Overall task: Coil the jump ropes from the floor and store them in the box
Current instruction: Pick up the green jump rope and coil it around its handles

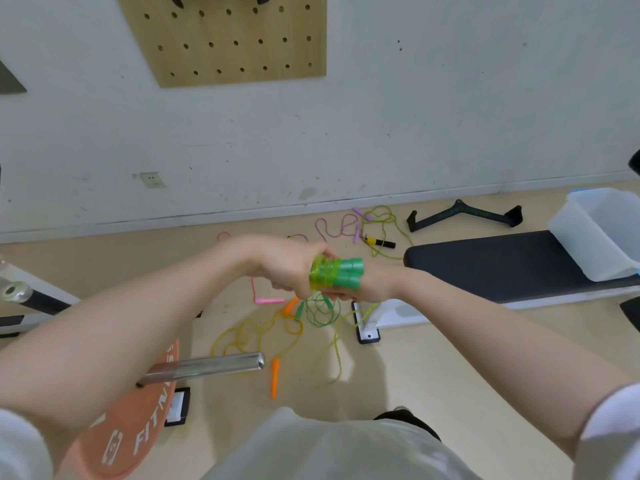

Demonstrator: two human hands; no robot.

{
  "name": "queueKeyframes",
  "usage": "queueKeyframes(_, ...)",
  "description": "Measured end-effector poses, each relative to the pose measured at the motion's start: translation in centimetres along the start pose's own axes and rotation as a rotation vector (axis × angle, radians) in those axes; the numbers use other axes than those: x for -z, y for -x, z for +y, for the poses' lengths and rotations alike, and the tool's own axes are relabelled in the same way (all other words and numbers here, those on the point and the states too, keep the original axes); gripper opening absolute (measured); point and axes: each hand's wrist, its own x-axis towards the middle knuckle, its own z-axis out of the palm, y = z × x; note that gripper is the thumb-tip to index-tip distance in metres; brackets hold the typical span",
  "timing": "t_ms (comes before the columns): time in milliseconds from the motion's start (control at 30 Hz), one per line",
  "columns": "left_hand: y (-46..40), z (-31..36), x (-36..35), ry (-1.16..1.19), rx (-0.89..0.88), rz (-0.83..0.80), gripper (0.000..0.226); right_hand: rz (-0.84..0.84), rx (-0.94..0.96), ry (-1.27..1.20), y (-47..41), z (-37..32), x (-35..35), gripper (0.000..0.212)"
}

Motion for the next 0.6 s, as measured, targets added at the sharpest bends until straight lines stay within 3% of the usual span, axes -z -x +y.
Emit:
queueKeyframes(67, 0.4, 0.5, -0.2, -0.193, 0.053, 0.061, 0.077, 0.031, -0.011, 0.115, -0.2, 0.4, 0.3, 0.037)
queueKeyframes(200, 0.3, 0.7, -1.5, -0.41, 0.067, 0.073, 0.11, 0.022, 0.002, 0.36, -0.9, 0.9, 1.5, 0.019)
queueKeyframes(367, -1.4, -0.8, -2.9, -0.454, 0.08, 0.129, 0.106, 0.084, -0.028, 0.714, -1.7, -0.3, 3.1, 0.04)
queueKeyframes(500, -2.8, -3.1, -2.8, -0.371, 0.216, 0.239, 0.106, 0.269, -0.008, 0.671, -1.5, -2.9, 3.8, 0.033)
queueKeyframes(600, -3.7, -4.3, -1.8, -0.112, 0.265, 0.337, 0.089, 0.227, -0.002, 0.656, -1.4, -4.2, 2.5, 0.029)
